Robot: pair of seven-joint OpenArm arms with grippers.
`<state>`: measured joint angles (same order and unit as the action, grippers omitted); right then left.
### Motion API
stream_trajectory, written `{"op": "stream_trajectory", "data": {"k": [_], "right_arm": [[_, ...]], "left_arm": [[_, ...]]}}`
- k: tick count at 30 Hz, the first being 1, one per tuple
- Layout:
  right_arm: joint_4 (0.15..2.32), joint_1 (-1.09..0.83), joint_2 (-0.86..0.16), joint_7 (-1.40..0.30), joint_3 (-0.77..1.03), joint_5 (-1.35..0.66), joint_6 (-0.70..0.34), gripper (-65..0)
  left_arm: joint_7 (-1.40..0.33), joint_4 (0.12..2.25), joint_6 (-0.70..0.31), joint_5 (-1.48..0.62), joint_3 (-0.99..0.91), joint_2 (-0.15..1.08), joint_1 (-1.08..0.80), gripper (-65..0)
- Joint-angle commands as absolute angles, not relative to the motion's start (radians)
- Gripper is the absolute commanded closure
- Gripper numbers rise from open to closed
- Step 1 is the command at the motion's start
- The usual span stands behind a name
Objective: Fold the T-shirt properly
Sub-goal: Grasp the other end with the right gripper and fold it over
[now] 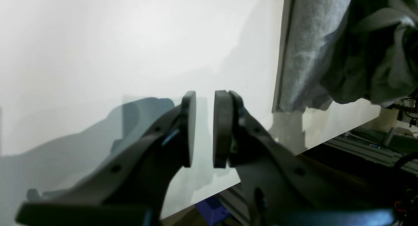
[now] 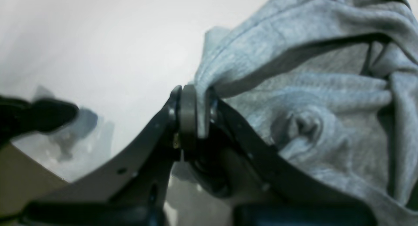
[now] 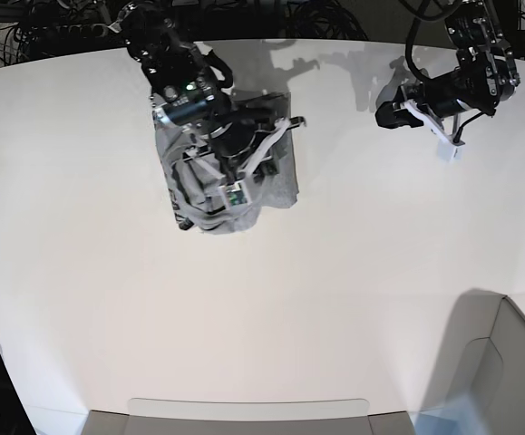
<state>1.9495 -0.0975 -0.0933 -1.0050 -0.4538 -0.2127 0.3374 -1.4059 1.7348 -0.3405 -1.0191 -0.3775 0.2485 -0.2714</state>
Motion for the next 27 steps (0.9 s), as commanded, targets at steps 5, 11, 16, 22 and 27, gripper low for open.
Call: {"op": "stream_trajectory", "data": {"k": [5,11,16,22,27], "right_arm": [[1.896,-0.035,-0.088,-1.040,-0.545,-0.211,0.334,-7.5],[1.975,-0.038,-0.088,-1.064,-0.593,-0.213,0.329,-23.4],[2.071,-0.027,-0.090,-1.064,-0.591,-0.208,0.332,-23.4],[2.066,-0.053,-0.105,-1.066,-0.417,-0.203,0.335,-15.2],[2.064,-0.094,-0.114,-1.069,-0.265,-0.209,0.332,-4.4]], "left_arm": [[-1.396,1.751,-0.344,-1.040,-0.378,0.254,-0.266,-9.4],[-1.396,1.750,-0.344,-1.040,-0.384,0.254,-0.266,-9.4],[-1.396,1.750,-0.344,-1.040,-0.384,0.252,-0.266,-9.4],[-1.396,1.750,-0.344,-1.040,-0.380,0.252,-0.268,-9.4],[-1.396,1.748,-0.344,-1.040,-0.380,0.251,-0.268,-9.4]]}}
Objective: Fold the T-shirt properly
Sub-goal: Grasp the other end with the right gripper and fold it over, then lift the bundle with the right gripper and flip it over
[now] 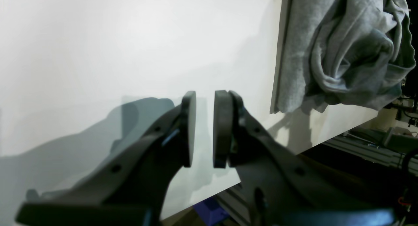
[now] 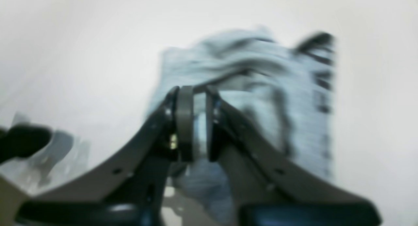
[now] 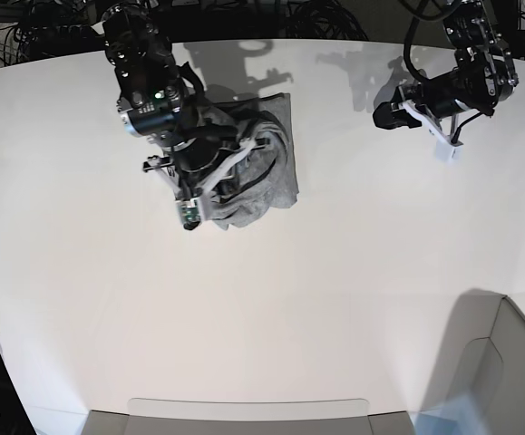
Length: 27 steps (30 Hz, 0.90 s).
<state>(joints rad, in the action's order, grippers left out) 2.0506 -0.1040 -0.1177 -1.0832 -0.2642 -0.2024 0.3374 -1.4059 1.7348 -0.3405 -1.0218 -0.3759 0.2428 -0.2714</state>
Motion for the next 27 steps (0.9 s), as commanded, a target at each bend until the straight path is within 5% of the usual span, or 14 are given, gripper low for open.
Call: {"op": "stream_trajectory", "data": {"k": [1,8,14,17,27], "right_arm": [[2.064,-0.101,-0.117,-1.069,-0.260,-0.206,0.331,-4.1],[1.995,-0.153,-0.156,-1.089,-0.352,-0.213,0.325,-4.7],[1.991,-0.154,-0.157,-1.231,-0.627,-0.211,0.033,-4.7],[1.992,-0.150,-0.151,-1.230,-0.700,-0.205,0.010,-4.7],[2.005,-0.051,-0.131,-1.228,-0.412,-0.205,0.047,-4.7]], "left_arm": [[-1.396,1.748,-0.344,-1.040,-0.380,0.251,-0.268,-9.4],[-1.396,1.748,-0.344,-1.040,-0.378,0.251,-0.266,-9.4],[-1.396,1.748,-0.344,-1.038,-0.380,0.251,-0.265,-9.4],[-1.396,1.745,-0.343,-1.038,-0.380,0.249,-0.265,-9.4],[-1.396,1.601,-0.344,-1.044,-0.378,0.251,-0.263,-9.4]]}}
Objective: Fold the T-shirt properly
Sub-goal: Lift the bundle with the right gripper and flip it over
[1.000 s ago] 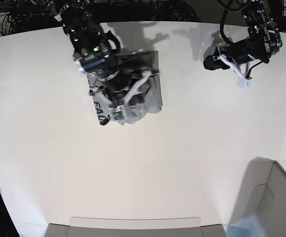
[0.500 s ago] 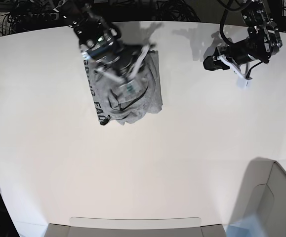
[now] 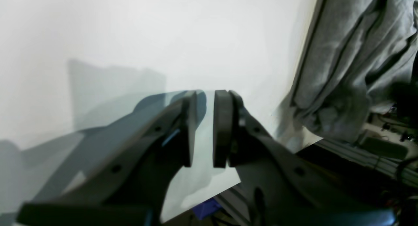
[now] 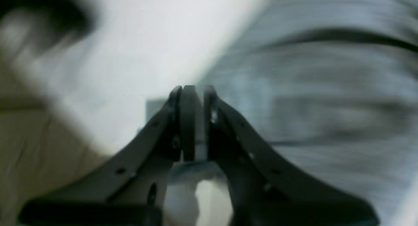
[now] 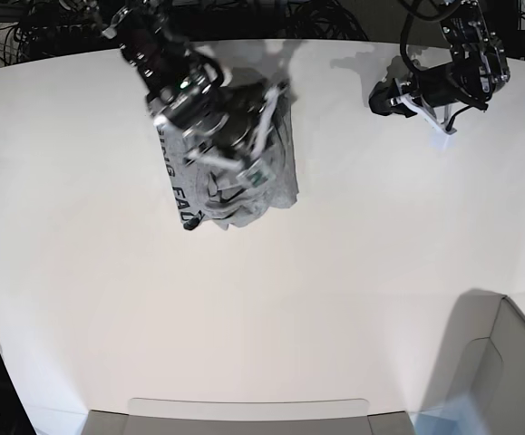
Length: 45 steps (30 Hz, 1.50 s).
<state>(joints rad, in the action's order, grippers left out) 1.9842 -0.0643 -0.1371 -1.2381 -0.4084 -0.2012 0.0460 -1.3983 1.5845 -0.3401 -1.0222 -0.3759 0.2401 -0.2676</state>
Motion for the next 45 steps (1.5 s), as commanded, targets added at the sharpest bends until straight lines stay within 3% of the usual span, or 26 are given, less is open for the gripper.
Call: {"op": "stream_trajectory", "data": {"k": [1,9,16,24,30,37,42,45], "right_arm": [[2.003,-0.035,-0.131,-1.230,-0.378,-0.205,0.048,-4.7],[1.813,0.110,-0.122,-1.283,-0.340,-0.211,0.050,-4.7],[1.555,0.260,-0.041,-1.136,-0.363,-0.208,0.047,-4.7],[1.308,0.426,0.056,-0.955,-0.519,-0.206,0.047,-4.7],[1.299,0.437,0.070,-0.941,-0.553,-0.205,0.047,-4.7],[1.354,0.386,0.058,-1.148,-0.555,-0.211,0.042,-4.7],[1.590,0.306,0.047,-1.181,-0.610,-0.203,-0.131,-4.7],[1.696,0.295,0.047,-1.181,-0.584,-0.203,-0.133,-4.7]], "left_arm": [[-1.396,1.601,-0.344,-1.044,-0.378,0.251,-0.263,-9.4],[-1.396,1.606,-0.344,-1.046,-0.378,0.251,-0.263,-9.4],[-1.396,1.606,-0.344,-1.046,-0.383,0.251,-0.263,-9.4],[-1.396,1.606,-0.344,-1.046,-0.386,0.251,-0.263,-9.4],[-1.396,1.606,-0.344,-1.046,-0.386,0.249,-0.262,-9.4],[-1.396,1.606,-0.344,-1.046,-0.381,0.249,-0.236,-9.4],[-1.396,1.606,-0.344,-1.046,-0.383,0.223,-0.222,-9.4],[-1.396,1.606,-0.344,-1.046,-0.380,0.211,-0.222,-9.4]]}}
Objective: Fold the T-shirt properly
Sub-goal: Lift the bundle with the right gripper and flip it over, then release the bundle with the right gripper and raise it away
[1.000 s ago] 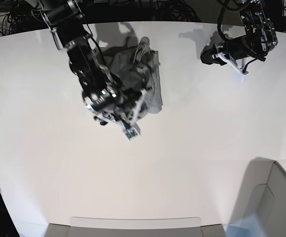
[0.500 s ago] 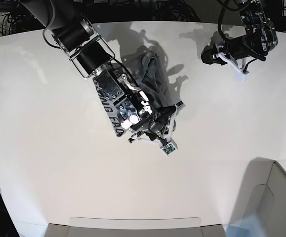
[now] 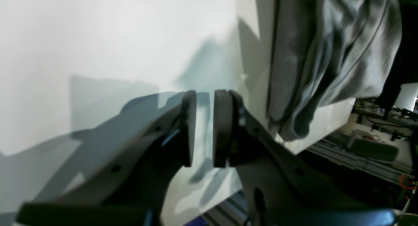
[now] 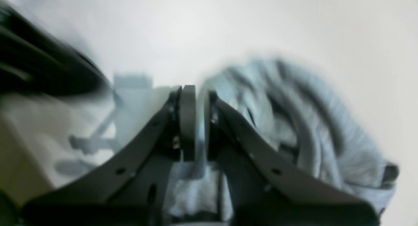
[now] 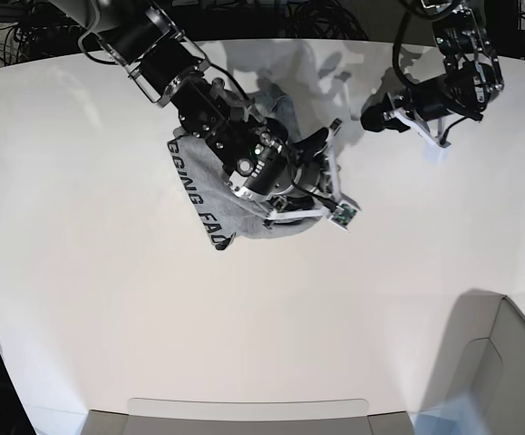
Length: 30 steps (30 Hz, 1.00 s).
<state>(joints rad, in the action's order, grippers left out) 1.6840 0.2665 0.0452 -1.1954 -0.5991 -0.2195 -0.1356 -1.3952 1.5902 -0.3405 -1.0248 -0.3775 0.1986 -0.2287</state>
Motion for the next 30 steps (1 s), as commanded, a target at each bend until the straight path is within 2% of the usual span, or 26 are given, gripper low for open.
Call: {"op": "stream_trajectory", "data": {"k": [1,5,8,11,15,20,26,30], "right_arm": [[1.725,0.295,0.047,-1.181,-0.568,-0.203,-0.133,-4.7],[1.817,0.283,0.035,-1.188,-0.423,-0.203,-0.133,-4.7],[1.853,0.249,-0.025,-1.187,-0.236,-0.206,-0.133,-4.7],[1.853,0.209,-0.088,-1.187,-0.087,-0.213,-0.142,-4.7],[1.853,0.140,-0.156,-1.187,0.045,-0.213,-0.143,-4.7],[1.844,0.048,-0.216,-1.181,0.101,-0.213,-0.145,-4.7],[1.736,0.007,-0.228,-1.179,0.096,-0.211,-0.156,-4.7],[1.687,0.004,-0.225,-1.178,0.022,-0.203,-0.311,-4.7]], "left_arm": [[-1.396,1.606,-0.344,-1.046,-0.380,0.208,-0.220,-9.4],[-1.396,1.655,-0.344,-1.047,-0.378,0.208,-0.197,-8.6],[-1.396,1.845,-0.343,-1.047,-0.348,0.206,-0.179,0.0],[-1.396,1.969,-0.337,-1.047,-0.271,0.206,-0.163,0.0],[-1.396,1.966,-0.337,-1.027,-0.122,0.208,-0.090,0.0],[-1.396,1.960,-0.337,-0.943,0.111,0.208,-0.042,0.0],[-1.396,1.945,-0.337,-0.759,0.357,0.213,-0.030,0.0],[-1.396,1.854,-0.337,-0.633,0.438,0.208,-0.030,0.0]]}}
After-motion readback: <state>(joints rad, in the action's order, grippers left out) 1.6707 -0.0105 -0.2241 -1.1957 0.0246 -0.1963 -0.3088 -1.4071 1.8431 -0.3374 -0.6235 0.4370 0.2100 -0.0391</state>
